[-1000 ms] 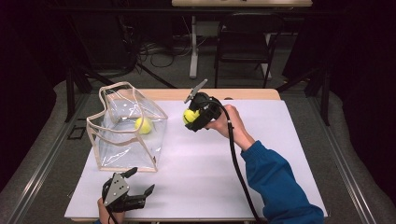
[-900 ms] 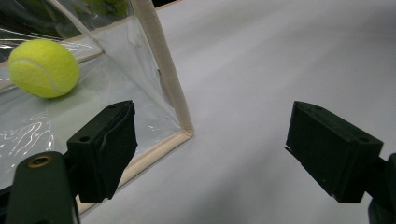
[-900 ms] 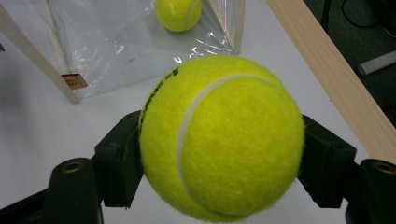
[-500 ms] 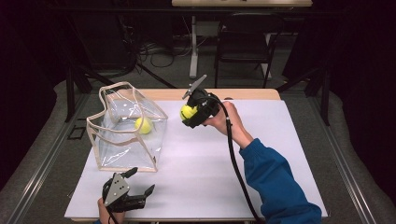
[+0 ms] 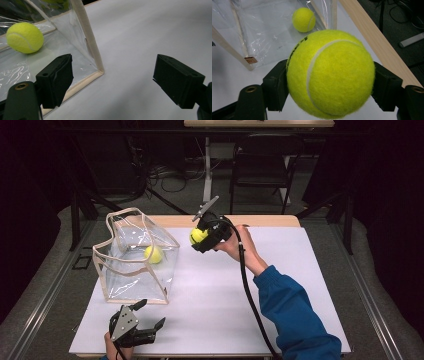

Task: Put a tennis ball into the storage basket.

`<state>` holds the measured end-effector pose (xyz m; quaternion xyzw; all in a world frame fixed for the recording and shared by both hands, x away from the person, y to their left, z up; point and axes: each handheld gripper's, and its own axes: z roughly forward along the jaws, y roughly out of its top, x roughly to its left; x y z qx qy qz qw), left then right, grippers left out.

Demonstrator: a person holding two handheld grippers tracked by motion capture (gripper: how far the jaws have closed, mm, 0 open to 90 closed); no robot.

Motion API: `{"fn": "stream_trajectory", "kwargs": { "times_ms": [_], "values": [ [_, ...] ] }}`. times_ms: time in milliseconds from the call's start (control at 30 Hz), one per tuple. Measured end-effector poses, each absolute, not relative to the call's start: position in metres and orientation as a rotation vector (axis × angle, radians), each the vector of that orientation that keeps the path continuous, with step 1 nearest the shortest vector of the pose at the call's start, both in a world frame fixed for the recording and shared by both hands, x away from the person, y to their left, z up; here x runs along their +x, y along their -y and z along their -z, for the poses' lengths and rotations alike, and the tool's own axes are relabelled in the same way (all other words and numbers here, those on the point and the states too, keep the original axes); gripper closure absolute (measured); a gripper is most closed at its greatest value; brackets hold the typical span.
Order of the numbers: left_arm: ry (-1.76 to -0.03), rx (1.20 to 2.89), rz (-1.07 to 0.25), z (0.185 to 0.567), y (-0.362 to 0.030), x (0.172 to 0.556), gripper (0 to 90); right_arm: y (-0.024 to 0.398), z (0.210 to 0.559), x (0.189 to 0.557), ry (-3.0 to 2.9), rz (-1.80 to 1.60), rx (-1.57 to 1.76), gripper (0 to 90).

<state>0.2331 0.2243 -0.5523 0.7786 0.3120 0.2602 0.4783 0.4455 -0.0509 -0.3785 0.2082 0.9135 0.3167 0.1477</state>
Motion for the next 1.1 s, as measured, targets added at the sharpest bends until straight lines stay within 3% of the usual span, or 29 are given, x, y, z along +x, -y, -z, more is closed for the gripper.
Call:
{"fn": "stream_trajectory", "kwargs": {
  "times_ms": [1100],
  "values": [
    [-0.755,1.9,-0.63,0.552,-0.224,0.233,16.1,0.027,0.353,0.45,-2.567,-1.018,0.587,26.1]
  ]
}}
